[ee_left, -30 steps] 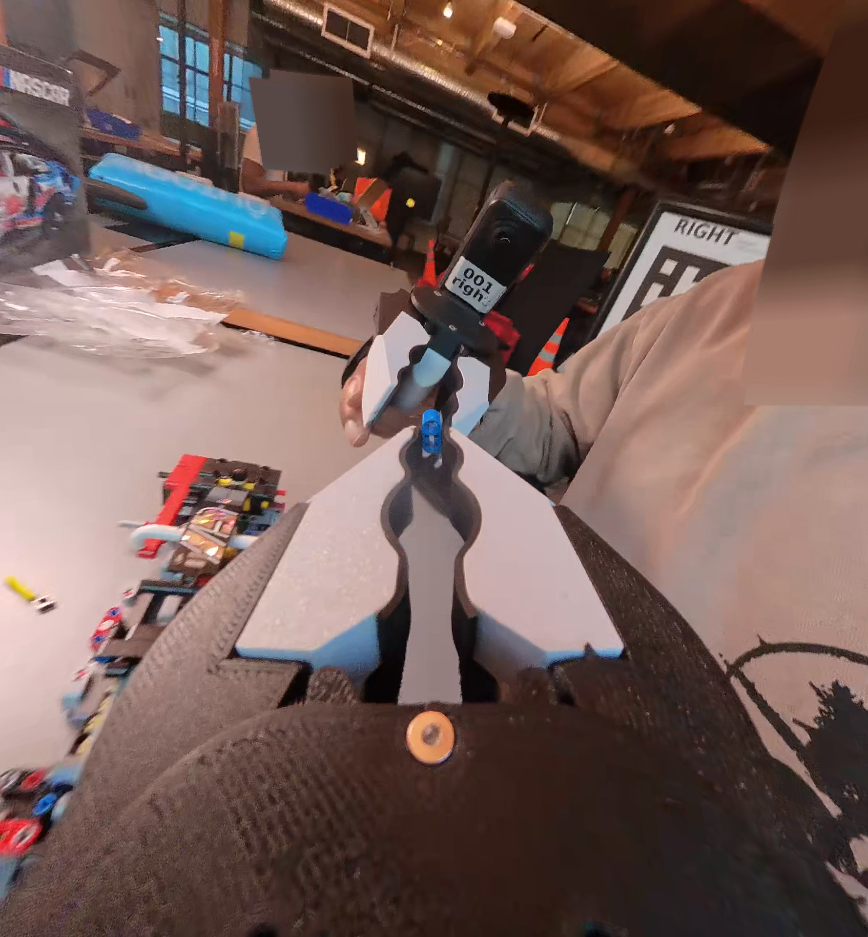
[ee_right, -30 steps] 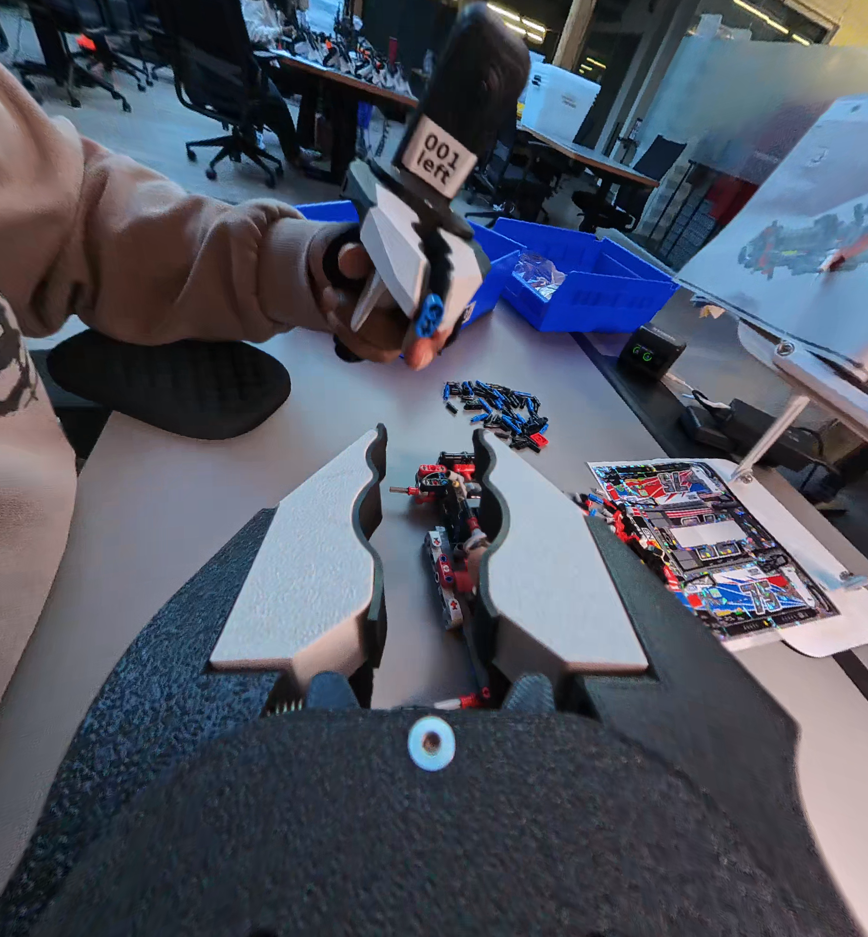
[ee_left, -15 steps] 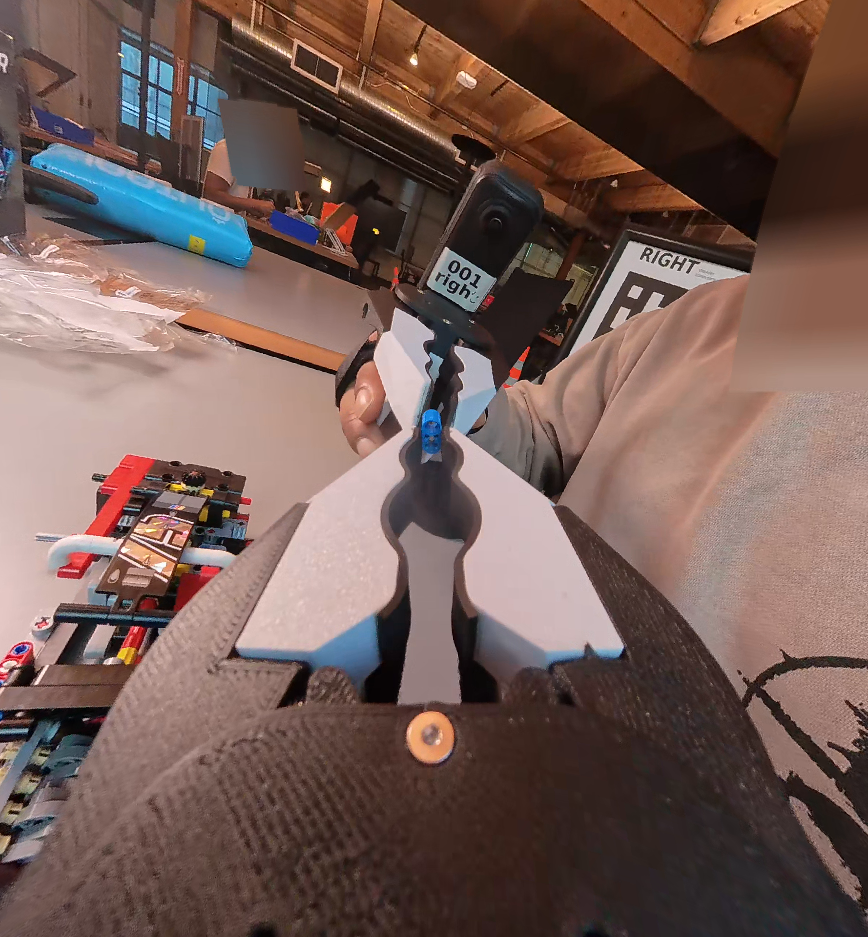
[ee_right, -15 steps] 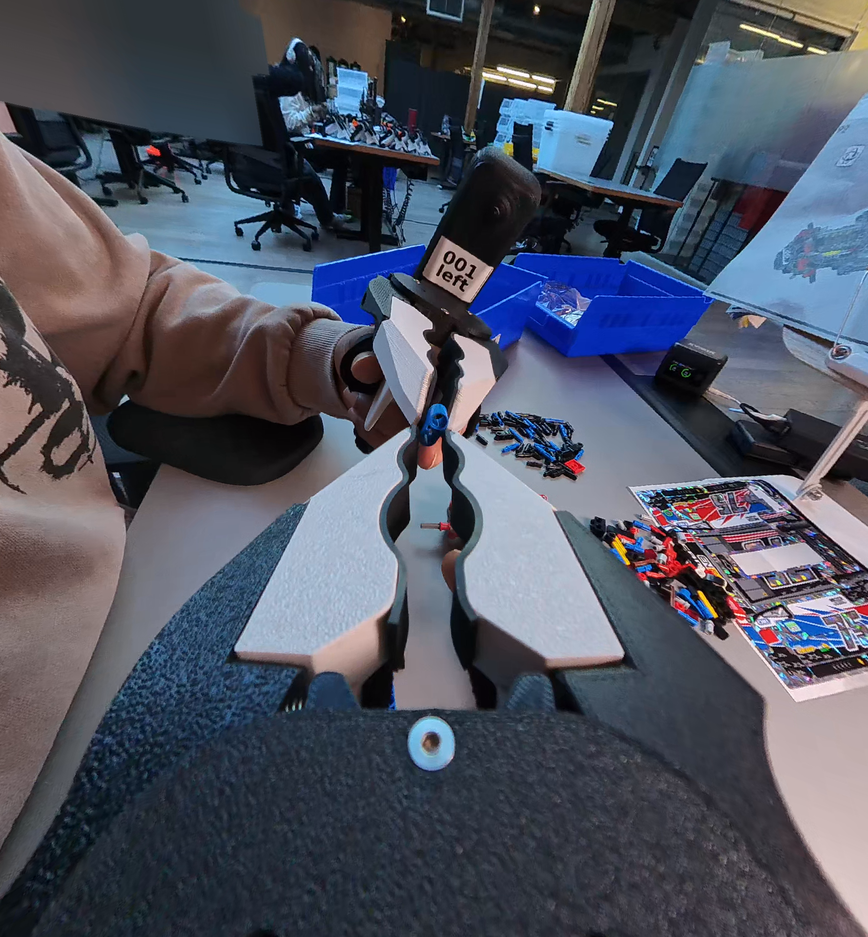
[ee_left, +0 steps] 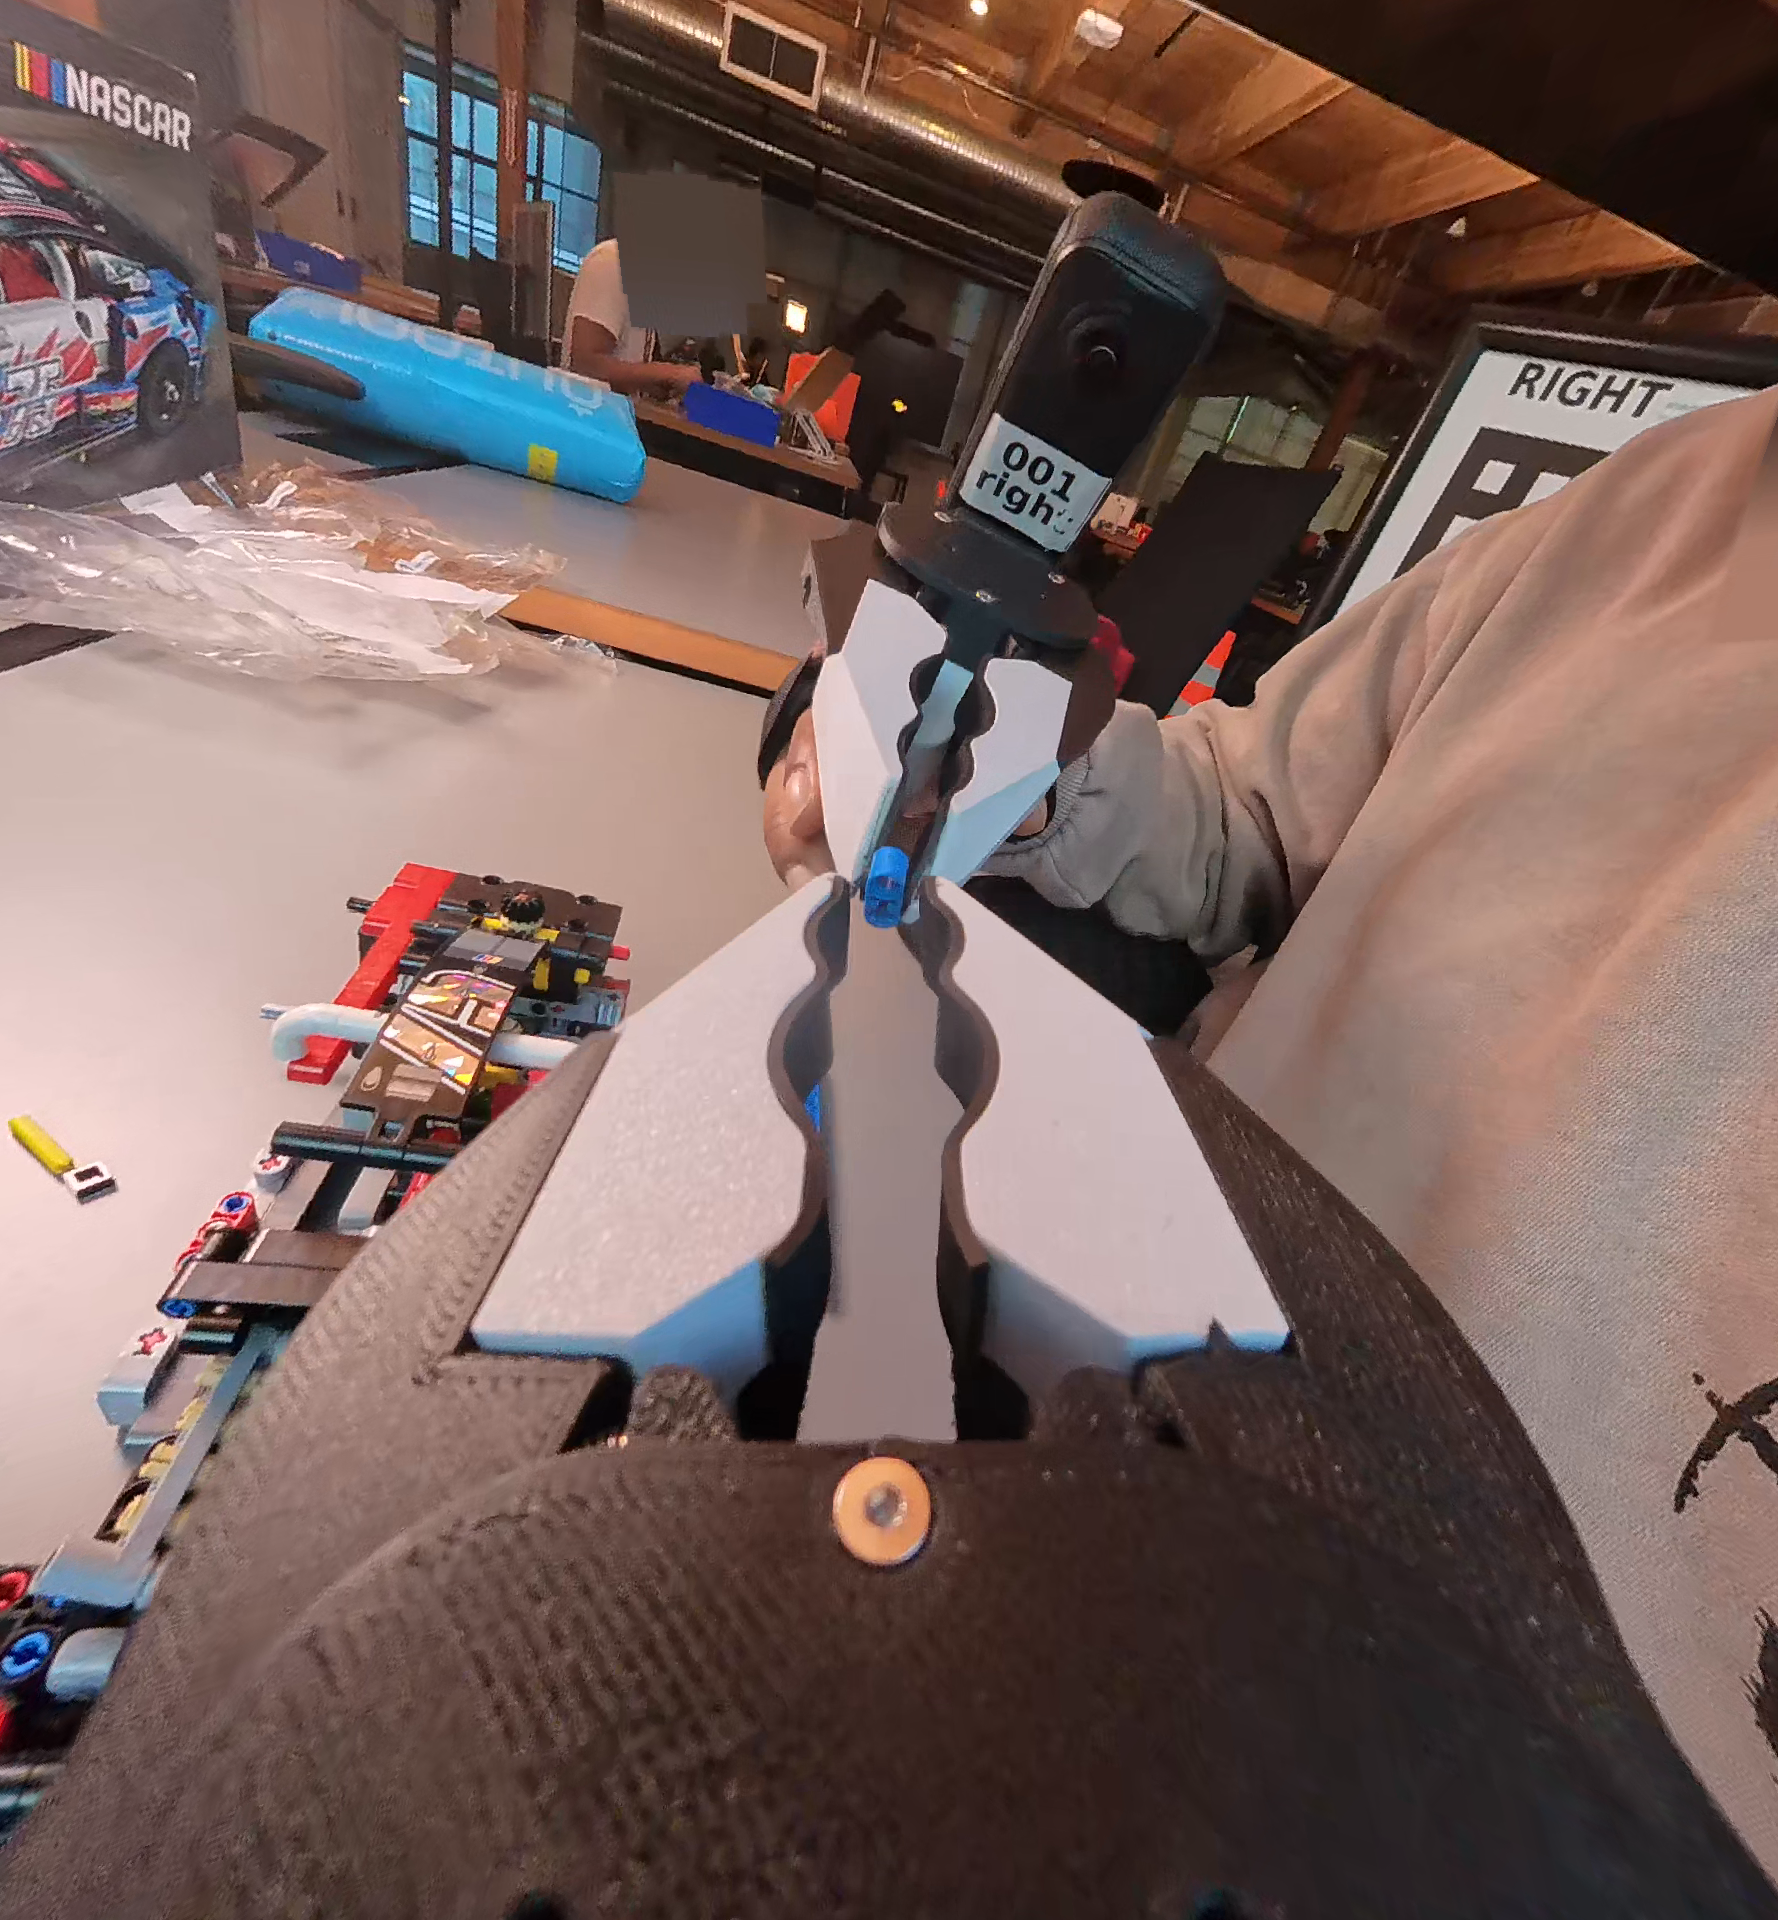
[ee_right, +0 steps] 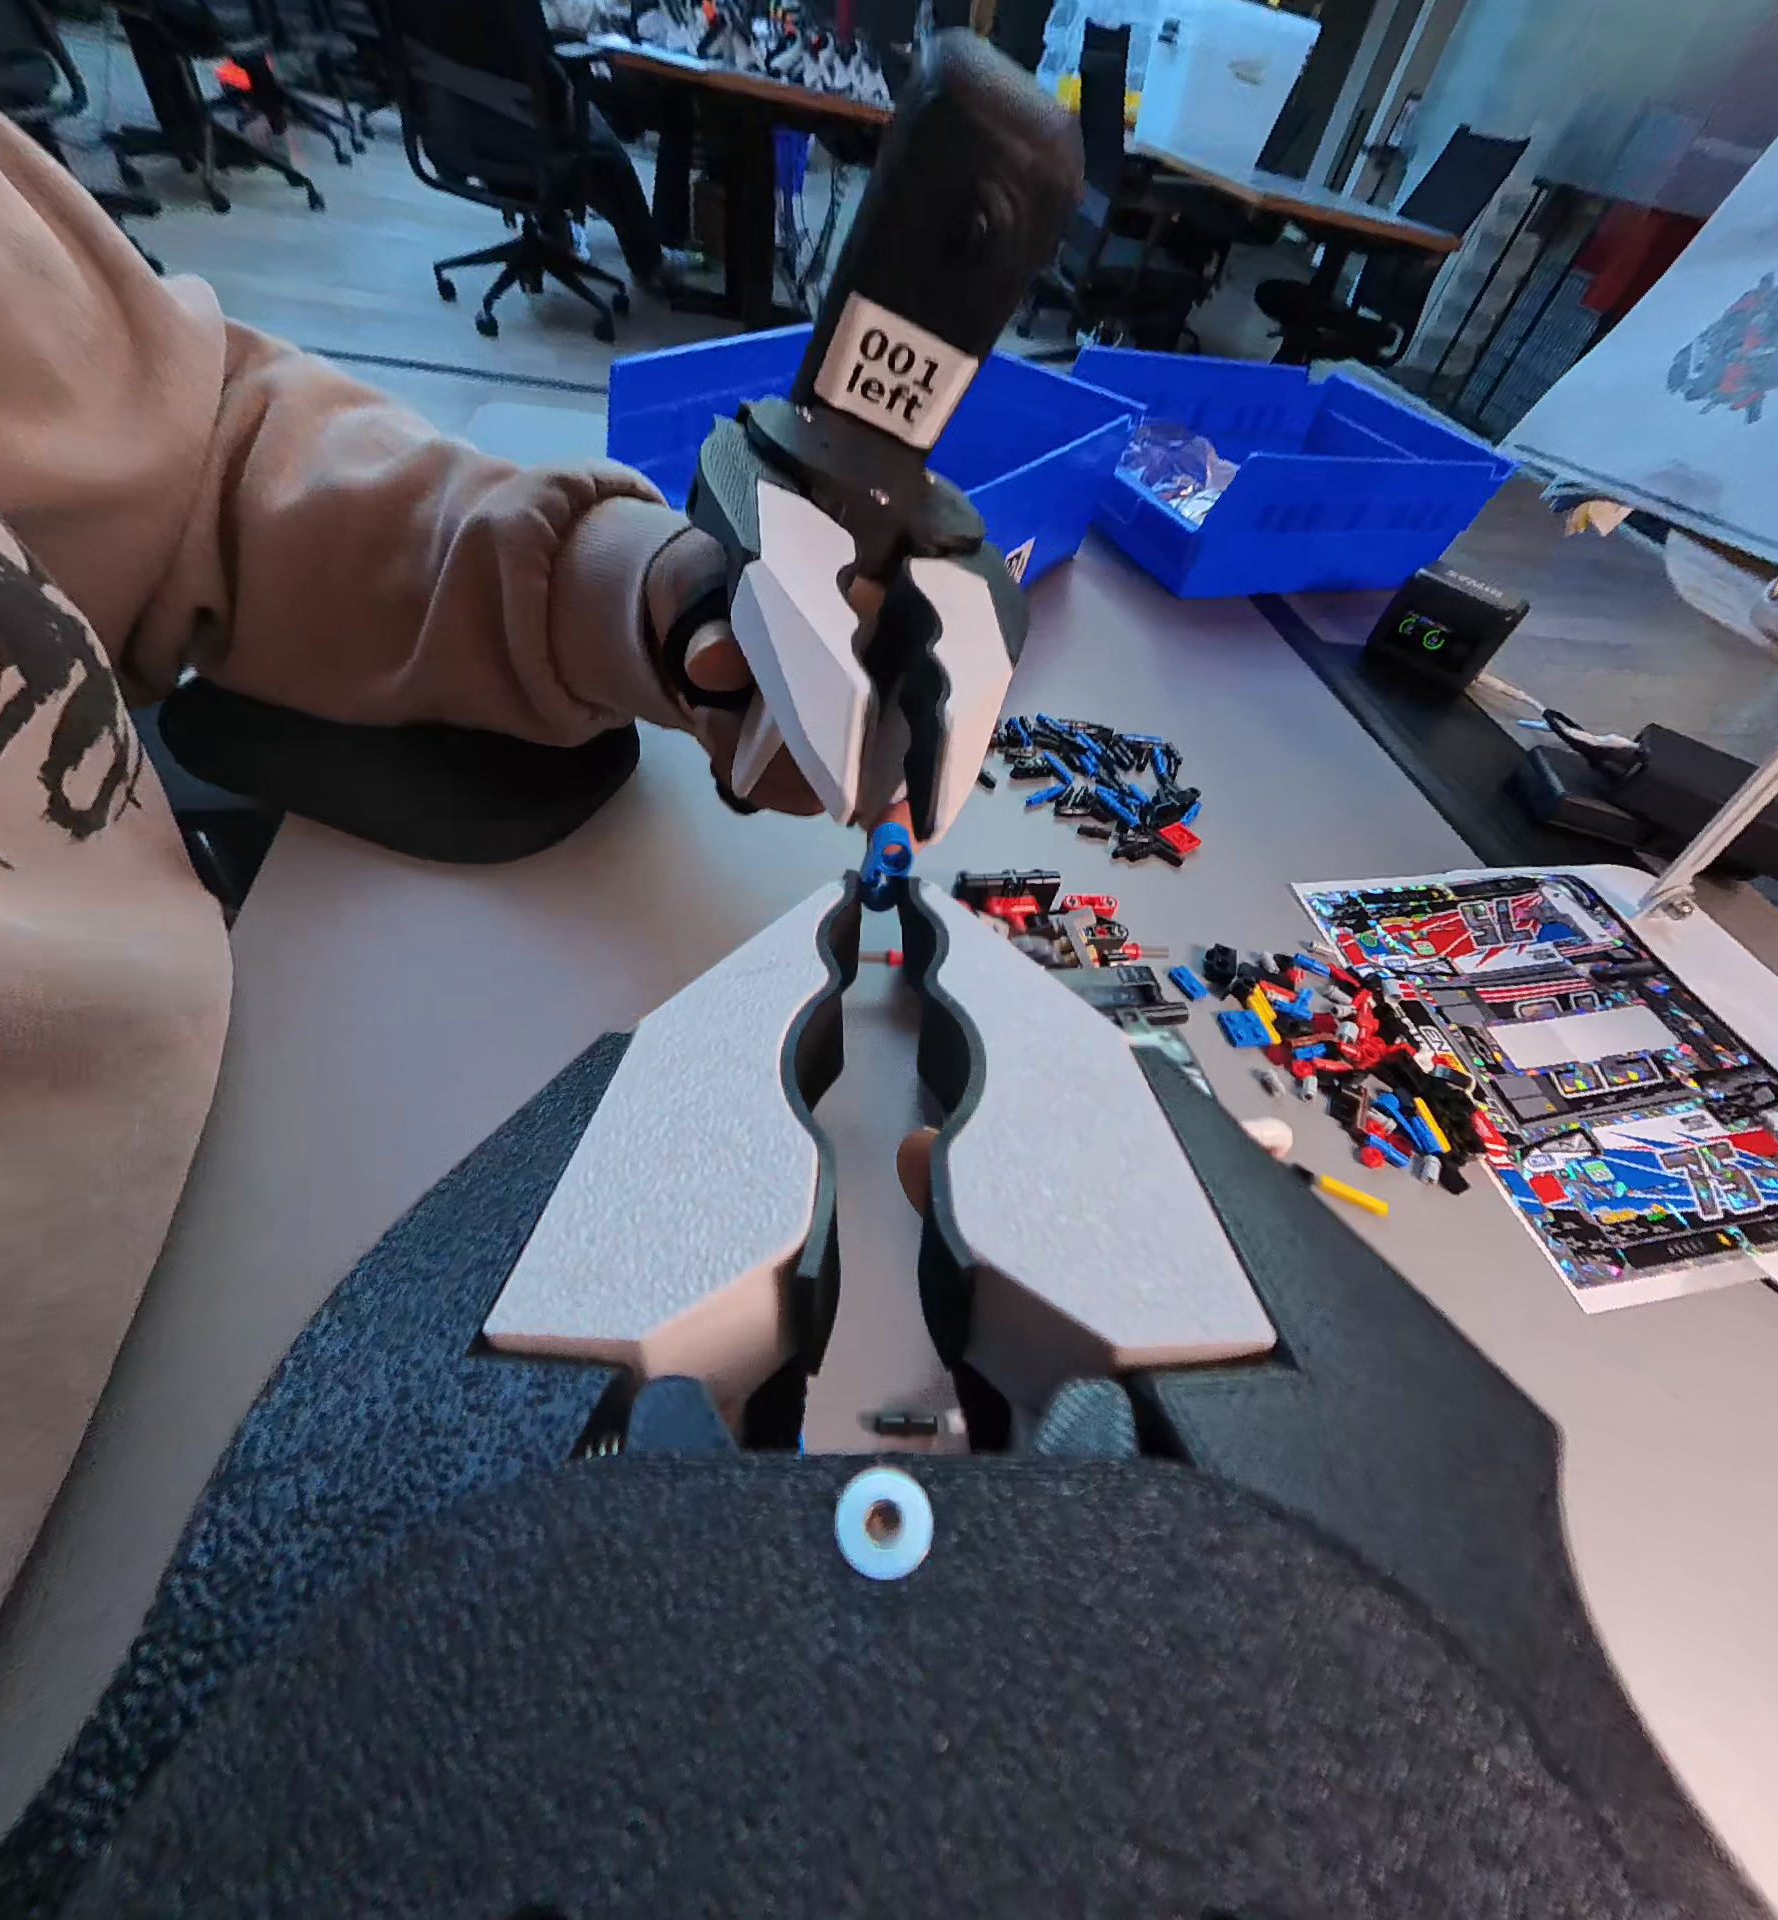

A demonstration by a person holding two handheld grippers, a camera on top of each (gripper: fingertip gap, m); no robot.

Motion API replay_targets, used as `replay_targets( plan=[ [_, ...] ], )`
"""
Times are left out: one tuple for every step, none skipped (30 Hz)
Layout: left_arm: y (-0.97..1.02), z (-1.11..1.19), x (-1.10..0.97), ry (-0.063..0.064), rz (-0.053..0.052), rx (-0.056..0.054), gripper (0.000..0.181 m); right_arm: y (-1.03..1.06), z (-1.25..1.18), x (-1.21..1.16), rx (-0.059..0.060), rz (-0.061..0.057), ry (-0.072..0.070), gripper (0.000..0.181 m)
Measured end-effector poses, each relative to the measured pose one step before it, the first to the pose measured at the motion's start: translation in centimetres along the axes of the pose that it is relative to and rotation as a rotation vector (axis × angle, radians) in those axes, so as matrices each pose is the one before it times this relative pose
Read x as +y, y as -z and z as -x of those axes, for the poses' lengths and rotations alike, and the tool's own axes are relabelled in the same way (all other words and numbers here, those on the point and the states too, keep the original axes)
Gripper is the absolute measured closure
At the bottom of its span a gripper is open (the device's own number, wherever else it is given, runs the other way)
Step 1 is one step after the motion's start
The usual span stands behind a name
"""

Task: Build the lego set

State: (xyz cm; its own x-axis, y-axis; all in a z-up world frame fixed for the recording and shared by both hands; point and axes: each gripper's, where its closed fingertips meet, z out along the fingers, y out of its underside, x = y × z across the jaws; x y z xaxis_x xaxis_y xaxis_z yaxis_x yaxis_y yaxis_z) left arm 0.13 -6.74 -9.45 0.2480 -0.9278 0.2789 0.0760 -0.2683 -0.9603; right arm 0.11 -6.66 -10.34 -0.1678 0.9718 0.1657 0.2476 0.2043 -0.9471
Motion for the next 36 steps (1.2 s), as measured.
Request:
replay_targets(
  plan=[
    [0.209, 0.113, -0.049, -0.0065, 0.0034, -0.0147, 0.168, 0.144, 0.084, 0.691, -0.0105, 0.0358, 0.0107, 0.177],
    [0.282, 0.197, -0.116, -0.0102, 0.0016, -0.0216, 0.167, 0.179, 0.056, 0.881, -0.0105, 0.0458, 0.0116, 0.177],
    [0.334, 0.266, -0.180, -0.0108, 0.0004, -0.0270, 0.166, 0.193, -0.021, 1.152, -0.0087, 0.0597, 0.0102, 0.177],
    [0.381, 0.358, -0.152, -0.0123, 0.0024, -0.0328, 0.164, 0.194, -0.170, 1.291, -0.0007, 0.0643, 0.0088, 0.176],
    [0.427, 0.497, -0.102, -0.0150, 0.0038, -0.0408, 0.163, 0.187, -0.097, 1.464, -0.0076, 0.0727, 0.0059, 0.177],
    [0.448, 0.609, -0.069, -0.0150, 0.0029, -0.0462, 0.163, 0.172, -0.052, 1.607, -0.0108, 0.0797, 0.0026, 0.177],
    [0.465, 0.642, -0.046, -0.0117, 0.0021, -0.0459, 0.163, 0.205, -0.137, 1.636, -0.0053, 0.0815, 0.0054, 0.177],
    [0.452, 0.632, 0.012, -0.0096, 0.0038, -0.0427, 0.163, 0.228, -0.165, 1.533, -0.0042, 0.0740, 0.0055, 0.177],
    [0.417, 0.617, 0.098, -0.0105, 0.0056, -0.0410, 0.163, 0.249, -0.119, 1.525, -0.0083, 0.0748, 0.0019, 0.176],
    [0.348, 0.637, 0.184, -0.0123, 0.0068, -0.0421, 0.163, 0.232, -0.264, 1.469, -0.0002, 0.0718, 0.0039, 0.176],
    [0.285, 0.634, 0.286, -0.0128, 0.0086, -0.0417, 0.164, 0.171, -0.180, 1.430, -0.0064, 0.0686, -0.0002, 0.176],
    [0.192, 0.554, 0.392, -0.0103, 0.0120, -0.0357, 0.163, 0.058, 0.090, 1.449, -0.0242, 0.0714, -0.0075, 0.177],
    [0.107, 0.464, 0.454, -0.0035, 0.0140, -0.0290, 0.163, -0.073, 0.162, 1.366, -0.0251, 0.0713, -0.0038, 0.176],
    [0.057, 0.382, 0.457, -0.0009, 0.0147, -0.0239, 0.164, -0.190, -0.094, 1.044, -0.0038, 0.0548, 0.0052, 0.176],
    [0.030, 0.298, 0.441, -0.0016, 0.0146, -0.0180, 0.163, -0.266, -0.154, 0.771, 0.0019, 0.0439, 0.0040, 0.176],
    [0.032, 0.182, 0.322, 0.0007, 0.0108, -0.0100, 0.163, -0.294, -0.171, 0.478, 0.0046, 0.0305, 0.0015, 0.176],
    [0.044, 0.096, 0.190, 0.0043, 0.0060, -0.0038, 0.163, -0.305, -0.063, 0.239, -0.0003, 0.0171, 0.0013, 0.176],
    [0.064, 0.106, 0.080, 0.0070, 0.0030, -0.0033, 0.162, -0.298, 0.021, 0.099, -0.0033, 0.0097, 0.0007, 0.176],
    [0.086, 0.132, 0.015, 0.0073, 0.0010, -0.0036, 0.162, -0.270, -0.032, 0.026, 0.0004, 0.0050, 0.0001, 0.176],
    [0.097, 0.143, -0.012, 0.0061, -0.0006, -0.0044, 0.162, -0.113, -0.106, -0.128, 0.0036, -0.0053, -0.0028, 0.176],
    [0.098, 0.174, -0.022, 0.0052, -0.0021, -0.0060, 0.162, -0.034, -0.149, -0.081, 0.0046, -0.0041, -0.0070, 0.176],
    [0.097, 0.143, -0.023, 0.0055, -0.0015, -0.0044, 0.162, -0.022, -0.034, -0.004, -0.0011, -0.0017, -0.0068, 0.176],
    [0.087, 0.139, 0.003, 0.0051, 0.0011, -0.0030, 0.162, -0.013, -0.028, -0.036, -0.0007, -0.0039, -0.0059, 0.176],
    [0.098, 0.197, -0.013, 0.0028, 0.0011, -0.0066, 0.161, -0.042, -0.074, -0.047, 0.0035, -0.0061, -0.0052, 0.176],
    [0.104, 0.244, -0.053, 0.0008, -0.0005, -0.0091, 0.161, -0.078, -0.070, -0.067, 0.0052, -0.0075, -0.0044, 0.176],
    [0.125, 0.236, -0.090, 0.0008, -0.0005, -0.0078, 0.161, -0.094, 0.034, 0.003, 0.0007, -0.0041, -0.0044, 0.176],
    [0.155, 0.237, -0.135, -0.0003, -0.0004, -0.0071, 0.160, 0.009, 0.050, -0.114, -0.0014, -0.0137, -0.0066, 0.174],
    [0.220, 0.342, -0.242, -0.0033, -0.0026, -0.0122, 0.159, 0.039, 0.002, 0.025, 0.0028, -0.0081, -0.0042, 0.172],
    [0.308, 0.399, -0.368, -0.0070, -0.0035, -0.0150, 0.159, 0.180, -0.191, -0.039, 0.0163, -0.0170, -0.0033, 0.171],
    [0.395, 0.489, -0.484, -0.0102, -0.0025, -0.0171, 0.159, 0.390, -0.299, -0.253, 0.0212, -0.0376, -0.0118, 0.170],
    [0.486, 0.591, -0.599, -0.0125, -0.0023, -0.0199, 0.159, 0.557, -0.233, -0.425, 0.0141, -0.0514, -0.0245, 0.169],
    [0.524, 0.706, -0.632, -0.0132, 0.0013, -0.0225, 0.159, 0.666, -0.301, -0.561, 0.0189, -0.0601, -0.0269, 0.167],
    [0.524, 0.813, -0.588, -0.0125, 0.0097, -0.0228, 0.158, 0.745, -0.424, -0.699, 0.0308, -0.0682, -0.0227, 0.164],
    [0.490, 0.891, -0.426, -0.0103, 0.0223, -0.0208, 0.158, 0.763, -0.353, -0.754, 0.0278, -0.0709, -0.0223, 0.162],
    [0.405, 1.009, -0.279, -0.0094, 0.0349, -0.0218, 0.157, 0.741, -0.317, -0.820, 0.0276, -0.0708, -0.0258, 0.161],
    [0.359, 1.132, -0.291, -0.0150, 0.0318, -0.0262, 0.155, 0.713, -0.400, -0.920, 0.0346, -0.0737, -0.0282, 0.159]
  ],
)
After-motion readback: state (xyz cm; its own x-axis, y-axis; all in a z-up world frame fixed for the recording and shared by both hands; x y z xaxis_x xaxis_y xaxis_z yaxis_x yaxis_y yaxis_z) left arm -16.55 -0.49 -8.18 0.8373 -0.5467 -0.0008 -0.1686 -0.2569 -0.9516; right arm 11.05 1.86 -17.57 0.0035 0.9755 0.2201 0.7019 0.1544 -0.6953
